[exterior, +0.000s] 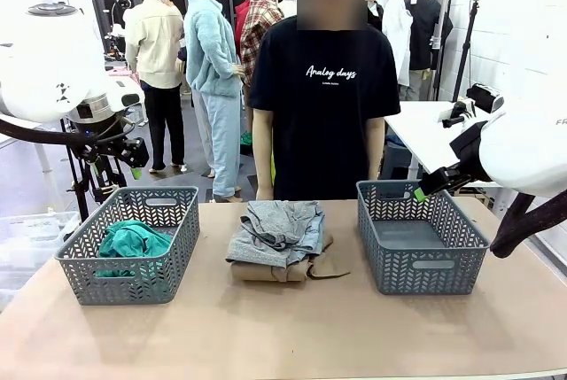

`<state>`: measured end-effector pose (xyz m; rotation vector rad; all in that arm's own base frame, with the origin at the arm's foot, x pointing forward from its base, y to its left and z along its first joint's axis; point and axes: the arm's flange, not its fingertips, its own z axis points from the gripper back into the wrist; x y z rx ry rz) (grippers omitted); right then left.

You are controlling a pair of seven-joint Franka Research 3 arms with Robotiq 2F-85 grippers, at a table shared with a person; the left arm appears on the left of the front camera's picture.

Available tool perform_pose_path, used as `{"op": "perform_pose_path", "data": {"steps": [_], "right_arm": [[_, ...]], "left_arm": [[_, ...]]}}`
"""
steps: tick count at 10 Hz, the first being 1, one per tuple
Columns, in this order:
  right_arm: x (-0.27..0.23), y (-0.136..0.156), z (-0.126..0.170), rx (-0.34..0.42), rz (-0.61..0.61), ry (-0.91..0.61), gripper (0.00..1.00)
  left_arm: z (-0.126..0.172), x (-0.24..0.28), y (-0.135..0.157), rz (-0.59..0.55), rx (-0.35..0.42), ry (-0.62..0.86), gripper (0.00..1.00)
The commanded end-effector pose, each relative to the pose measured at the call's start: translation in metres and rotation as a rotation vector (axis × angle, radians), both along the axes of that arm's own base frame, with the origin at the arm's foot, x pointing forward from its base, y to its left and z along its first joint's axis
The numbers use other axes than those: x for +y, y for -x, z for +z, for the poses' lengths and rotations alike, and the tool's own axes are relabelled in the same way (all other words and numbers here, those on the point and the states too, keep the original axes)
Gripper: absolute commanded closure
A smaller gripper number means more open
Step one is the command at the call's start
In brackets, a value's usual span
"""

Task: Sort the tops and bottoms.
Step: Lift clothes from the center of the table with your right hand.

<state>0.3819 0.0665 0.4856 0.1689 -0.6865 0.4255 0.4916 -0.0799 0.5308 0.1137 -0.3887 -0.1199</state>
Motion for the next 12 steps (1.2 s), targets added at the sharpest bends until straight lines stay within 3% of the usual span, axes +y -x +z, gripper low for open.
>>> {"op": "perform_pose_path", "data": {"steps": [1,10,12], "right_arm": [[0.001,-0.001,-0.001,-0.003,-0.002,-0.005,0.0],[0.001,-0.001,-0.001,-0.003,-0.002,-0.005,0.0],[0.001,-0.001,-0.001,-0.003,-0.002,-0.005,0.0]], "left_arm": [[-0.001,0.003,0.0,0.004,-0.007,0.003,0.14],[0.0,0.0,0.0,0.0,0.0,0.0,0.14],[0.022,-0.007,0.051,-0.137,-0.143,-0.069,0.14]]}}
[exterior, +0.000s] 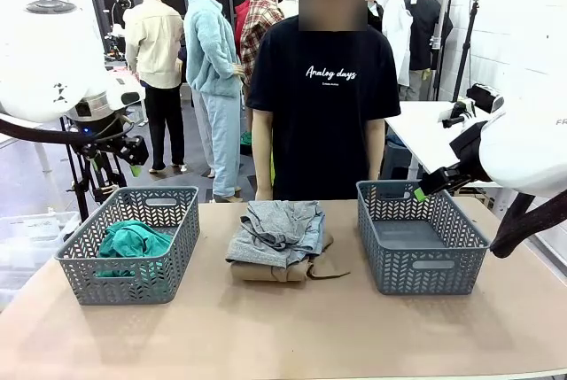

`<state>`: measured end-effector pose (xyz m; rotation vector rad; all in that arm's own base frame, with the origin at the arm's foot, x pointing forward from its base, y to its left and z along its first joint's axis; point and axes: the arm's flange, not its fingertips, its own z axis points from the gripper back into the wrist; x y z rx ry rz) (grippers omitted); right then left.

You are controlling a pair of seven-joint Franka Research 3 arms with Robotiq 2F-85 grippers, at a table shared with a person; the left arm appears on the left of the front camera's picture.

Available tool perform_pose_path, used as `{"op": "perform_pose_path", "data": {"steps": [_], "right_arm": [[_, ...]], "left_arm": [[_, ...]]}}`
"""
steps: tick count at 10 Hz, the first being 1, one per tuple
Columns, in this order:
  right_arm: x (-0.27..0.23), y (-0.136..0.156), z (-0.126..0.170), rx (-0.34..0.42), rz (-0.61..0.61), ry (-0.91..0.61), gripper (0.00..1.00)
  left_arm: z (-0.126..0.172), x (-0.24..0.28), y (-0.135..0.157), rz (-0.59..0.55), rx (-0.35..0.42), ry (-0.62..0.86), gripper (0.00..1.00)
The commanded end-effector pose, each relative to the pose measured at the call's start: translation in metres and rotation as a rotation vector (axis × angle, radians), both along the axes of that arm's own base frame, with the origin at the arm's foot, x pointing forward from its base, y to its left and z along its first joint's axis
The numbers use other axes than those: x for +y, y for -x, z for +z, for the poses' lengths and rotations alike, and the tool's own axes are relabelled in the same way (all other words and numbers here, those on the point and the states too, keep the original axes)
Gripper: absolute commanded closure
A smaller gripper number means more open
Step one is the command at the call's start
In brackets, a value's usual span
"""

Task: Sort the tops and bottoms.
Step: Lift clothes from the center of the table with your right hand.

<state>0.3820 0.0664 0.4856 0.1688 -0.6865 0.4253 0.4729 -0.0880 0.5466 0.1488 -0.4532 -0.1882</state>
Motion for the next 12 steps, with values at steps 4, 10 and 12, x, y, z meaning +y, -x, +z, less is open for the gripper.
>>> {"op": "perform_pose_path", "data": {"steps": [4,10,12], "right_arm": [[0.029,-0.026,0.044,-0.052,0.216,0.001,0.0],[0.151,-0.16,0.044,0.177,0.619,-0.027,0.0],[0.19,-0.193,0.011,0.247,0.692,-0.014,0.0]], "left_arm": [[0.032,-0.005,0.091,-0.287,-0.183,-0.081,0.14],[0.045,-0.016,0.084,-0.467,-0.128,-0.087,0.14],[0.044,-0.02,0.098,-0.441,-0.161,-0.072,0.14]]}}
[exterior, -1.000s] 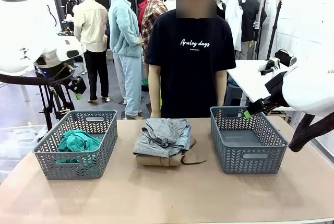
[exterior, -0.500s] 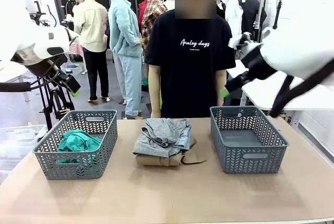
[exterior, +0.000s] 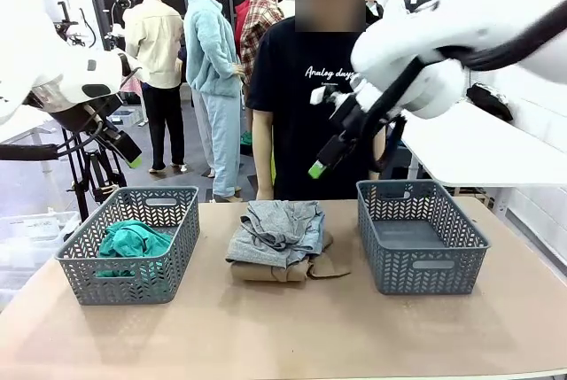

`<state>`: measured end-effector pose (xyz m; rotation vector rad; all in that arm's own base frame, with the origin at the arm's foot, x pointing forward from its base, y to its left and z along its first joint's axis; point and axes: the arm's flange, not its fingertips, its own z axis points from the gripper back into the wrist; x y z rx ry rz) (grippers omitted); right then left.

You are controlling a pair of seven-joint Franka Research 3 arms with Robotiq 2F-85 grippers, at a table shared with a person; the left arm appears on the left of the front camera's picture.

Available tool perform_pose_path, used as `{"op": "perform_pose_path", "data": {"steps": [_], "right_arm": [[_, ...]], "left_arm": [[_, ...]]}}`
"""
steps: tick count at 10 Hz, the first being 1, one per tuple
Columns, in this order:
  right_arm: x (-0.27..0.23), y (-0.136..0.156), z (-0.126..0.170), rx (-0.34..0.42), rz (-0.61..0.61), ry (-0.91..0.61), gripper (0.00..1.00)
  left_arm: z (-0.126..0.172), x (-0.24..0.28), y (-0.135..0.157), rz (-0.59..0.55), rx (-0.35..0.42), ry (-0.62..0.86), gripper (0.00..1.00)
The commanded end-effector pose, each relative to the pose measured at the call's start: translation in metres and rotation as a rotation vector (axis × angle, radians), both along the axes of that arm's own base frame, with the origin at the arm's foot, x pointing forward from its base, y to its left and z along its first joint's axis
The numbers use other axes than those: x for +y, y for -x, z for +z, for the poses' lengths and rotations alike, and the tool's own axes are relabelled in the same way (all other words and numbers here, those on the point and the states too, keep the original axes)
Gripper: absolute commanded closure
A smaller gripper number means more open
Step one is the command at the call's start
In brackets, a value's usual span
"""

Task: Sort the tops and bottoms.
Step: Lift clothes from the center of the table with your right hand.

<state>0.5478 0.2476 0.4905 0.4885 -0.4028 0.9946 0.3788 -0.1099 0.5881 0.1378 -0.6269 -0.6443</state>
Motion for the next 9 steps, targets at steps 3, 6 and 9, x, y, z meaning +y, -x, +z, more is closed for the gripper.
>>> {"op": "perform_pose_path", "data": {"steps": [3,6,9], "right_arm": [[0.05,-0.033,-0.045,0.104,0.166,0.049,0.0],[0.045,-0.033,-0.047,0.092,0.114,0.02,0.0],[0.065,-0.021,-0.057,0.092,0.158,0.094,0.0]], "left_arm": [[0.003,0.001,0.004,0.011,-0.008,0.011,0.14],[0.003,0.001,0.004,0.011,-0.008,0.011,0.14],[0.003,0.001,0.004,0.011,-0.008,0.011,0.14]]}}
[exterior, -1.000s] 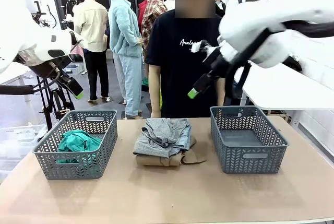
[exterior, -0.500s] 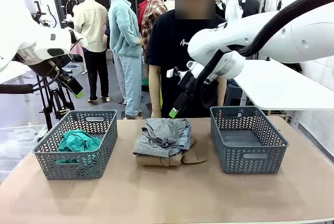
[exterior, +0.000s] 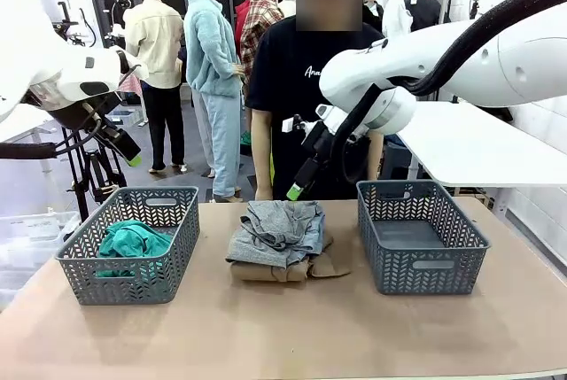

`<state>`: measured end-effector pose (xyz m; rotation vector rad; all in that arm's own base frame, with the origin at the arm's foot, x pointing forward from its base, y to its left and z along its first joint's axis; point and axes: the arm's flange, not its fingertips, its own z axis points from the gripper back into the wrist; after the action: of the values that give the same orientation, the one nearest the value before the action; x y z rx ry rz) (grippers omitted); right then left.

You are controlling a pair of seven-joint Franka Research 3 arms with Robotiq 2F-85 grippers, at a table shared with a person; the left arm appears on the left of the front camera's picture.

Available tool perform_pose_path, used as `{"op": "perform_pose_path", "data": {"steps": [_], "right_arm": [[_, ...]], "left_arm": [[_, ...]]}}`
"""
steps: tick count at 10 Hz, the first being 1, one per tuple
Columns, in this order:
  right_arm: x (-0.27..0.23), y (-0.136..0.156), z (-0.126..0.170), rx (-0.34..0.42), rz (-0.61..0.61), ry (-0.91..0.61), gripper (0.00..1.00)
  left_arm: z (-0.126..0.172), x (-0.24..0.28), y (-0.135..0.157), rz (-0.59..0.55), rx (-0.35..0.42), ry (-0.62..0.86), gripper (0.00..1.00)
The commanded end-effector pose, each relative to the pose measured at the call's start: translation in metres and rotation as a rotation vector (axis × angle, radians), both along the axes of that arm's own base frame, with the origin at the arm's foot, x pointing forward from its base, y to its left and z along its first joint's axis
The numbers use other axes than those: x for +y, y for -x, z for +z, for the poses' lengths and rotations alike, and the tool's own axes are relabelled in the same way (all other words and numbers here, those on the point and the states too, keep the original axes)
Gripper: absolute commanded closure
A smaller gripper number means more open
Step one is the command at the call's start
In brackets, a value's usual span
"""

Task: Sort the tops and bottoms.
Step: Lift clothes from the center of the table with your right hand.

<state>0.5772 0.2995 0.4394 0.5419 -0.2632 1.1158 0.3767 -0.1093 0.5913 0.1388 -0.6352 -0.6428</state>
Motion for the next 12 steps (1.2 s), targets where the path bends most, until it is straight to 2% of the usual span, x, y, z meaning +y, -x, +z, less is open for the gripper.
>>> {"op": "perform_pose_path", "data": {"steps": [1,3,5,8,9,11,12], "right_arm": [[0.028,0.013,-0.01,-0.009,0.043,0.068,0.0],[0.05,0.005,-0.023,-0.019,0.066,0.084,0.0],[0.065,-0.004,-0.039,-0.015,0.036,0.141,0.0],[0.082,-0.01,-0.059,-0.085,-0.027,0.185,0.0],[0.085,-0.01,-0.061,-0.086,-0.04,0.199,0.0],[0.087,-0.013,-0.068,-0.036,-0.016,0.236,0.0],[0.086,-0.013,-0.069,-0.029,-0.002,0.243,0.2]], "left_arm": [[-0.001,0.001,0.002,0.011,0.0,0.009,0.14],[-0.001,0.001,0.002,0.011,0.0,0.009,0.14],[-0.001,0.001,0.002,0.011,0.0,0.009,0.14],[-0.001,0.001,0.002,0.011,0.0,0.009,0.14],[-0.001,0.001,0.002,0.011,0.0,0.009,0.14],[-0.001,0.001,0.002,0.011,0.0,0.009,0.14],[-0.001,0.001,0.002,0.011,0.0,0.009,0.14]]}}
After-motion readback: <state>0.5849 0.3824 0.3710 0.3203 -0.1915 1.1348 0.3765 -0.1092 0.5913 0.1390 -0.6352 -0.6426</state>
